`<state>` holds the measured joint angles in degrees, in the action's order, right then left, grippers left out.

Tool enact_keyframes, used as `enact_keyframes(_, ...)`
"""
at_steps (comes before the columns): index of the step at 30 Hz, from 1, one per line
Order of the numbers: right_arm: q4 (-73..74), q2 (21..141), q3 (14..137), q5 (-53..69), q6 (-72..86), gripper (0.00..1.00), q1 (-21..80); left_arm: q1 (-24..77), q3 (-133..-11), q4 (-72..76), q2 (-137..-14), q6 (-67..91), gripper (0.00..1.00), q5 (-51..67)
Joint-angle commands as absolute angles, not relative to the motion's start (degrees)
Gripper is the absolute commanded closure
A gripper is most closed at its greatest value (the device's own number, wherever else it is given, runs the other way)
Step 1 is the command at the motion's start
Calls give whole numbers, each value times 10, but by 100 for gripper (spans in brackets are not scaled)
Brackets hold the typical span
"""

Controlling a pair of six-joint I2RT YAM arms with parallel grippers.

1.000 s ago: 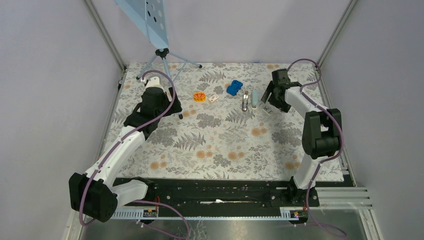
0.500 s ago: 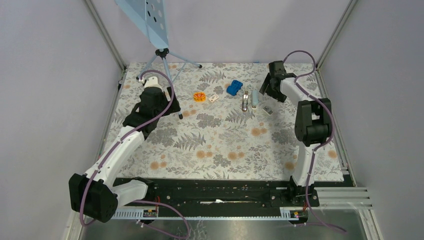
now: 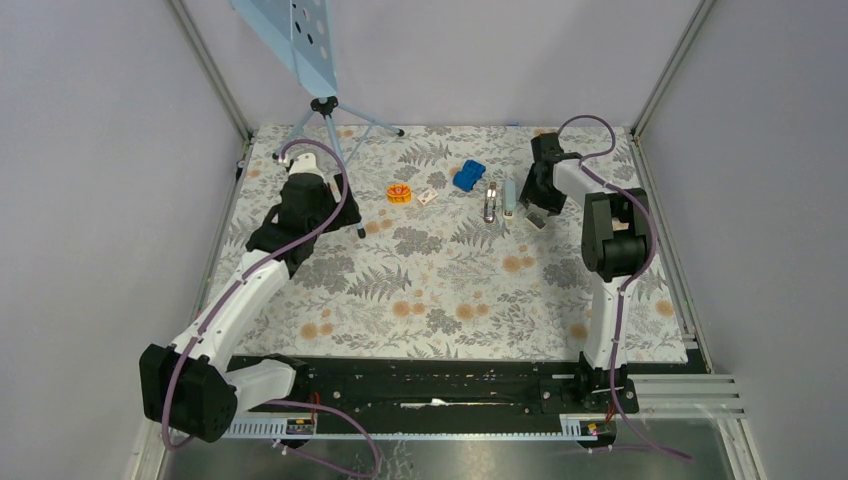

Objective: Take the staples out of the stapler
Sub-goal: Move the staple box to the center of the board.

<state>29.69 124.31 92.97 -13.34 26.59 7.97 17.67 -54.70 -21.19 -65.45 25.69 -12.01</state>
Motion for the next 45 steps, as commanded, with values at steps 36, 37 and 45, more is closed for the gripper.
enact_keyframes(36, 269, 1048, 631, -25, 314, 43, 172, 157, -553, -200, -668, 255, 12, -70)
enact_keyframes(37, 273, 1048, 632, -28, 315, 43, 184, 157, -552, -200, -669, 254, 12, -68)
enact_keyframes(45, 286, 1072, 664, -22, 316, 49, 270, 156, -553, -200, -671, 255, 13, -63)
